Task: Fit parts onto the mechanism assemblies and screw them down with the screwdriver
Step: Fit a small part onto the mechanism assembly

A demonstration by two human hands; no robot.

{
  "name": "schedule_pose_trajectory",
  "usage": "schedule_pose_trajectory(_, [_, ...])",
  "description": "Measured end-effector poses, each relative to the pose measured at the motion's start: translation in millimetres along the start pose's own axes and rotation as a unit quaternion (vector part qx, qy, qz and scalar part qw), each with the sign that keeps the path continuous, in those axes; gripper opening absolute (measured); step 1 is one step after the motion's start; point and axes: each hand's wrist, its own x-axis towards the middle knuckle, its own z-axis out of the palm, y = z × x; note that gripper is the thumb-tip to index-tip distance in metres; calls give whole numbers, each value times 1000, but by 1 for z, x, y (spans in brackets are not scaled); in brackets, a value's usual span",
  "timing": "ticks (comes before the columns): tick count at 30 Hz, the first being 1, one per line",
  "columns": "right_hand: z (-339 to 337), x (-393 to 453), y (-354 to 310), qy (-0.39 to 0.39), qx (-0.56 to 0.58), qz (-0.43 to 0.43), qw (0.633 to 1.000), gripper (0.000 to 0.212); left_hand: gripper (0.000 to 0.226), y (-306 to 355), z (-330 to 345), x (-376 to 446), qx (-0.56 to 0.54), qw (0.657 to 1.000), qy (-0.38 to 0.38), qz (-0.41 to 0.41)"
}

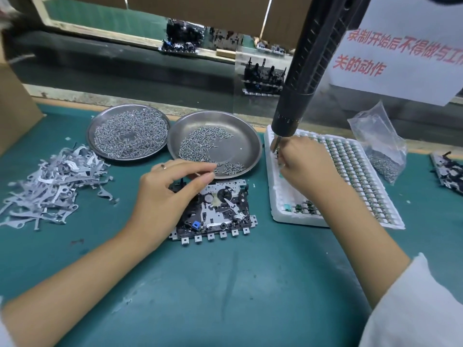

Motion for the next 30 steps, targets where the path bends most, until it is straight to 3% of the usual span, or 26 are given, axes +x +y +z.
schedule_pose_trajectory(10, [12, -3, 4, 20, 21, -7, 1000, 43, 14, 4, 0, 0, -9, 1000, -1, -3])
schedule_pose_trajectory(15, [-2, -6, 12, 68, 152, 10, 986, 41, 14, 6, 0, 1, -10, 1000, 0, -1])
schedule_pose_trajectory(17, [-13, -12, 13, 87, 257, 54, 961, 30, 14, 6, 0, 1, -8, 1000, -2, 4])
schedule_pose_trajectory(19, [-21, -24, 8, 46, 390, 84, 916, 19, 15, 6, 0, 0, -4, 1000, -5, 10])
schedule_pose_trajectory(22, [-21, -45, -15, -20, 621, 89, 779, 16, 16, 6, 0, 0, 3, 1000, -14, 21])
schedule_pose_trajectory(24, [-13, -51, -31, -23, 699, 95, 708, 13, 18, 6, 0, -1, 6, 999, -24, 26])
schedule_pose_trajectory(25, [-8, -52, -38, -18, 711, 94, 697, 14, 19, 6, 0, -2, 8, 999, -31, 25])
schedule_pose_trajectory(30, [6, -52, -56, 2, 695, 82, 715, 19, 19, 3, 0, -2, 12, 998, -62, 26])
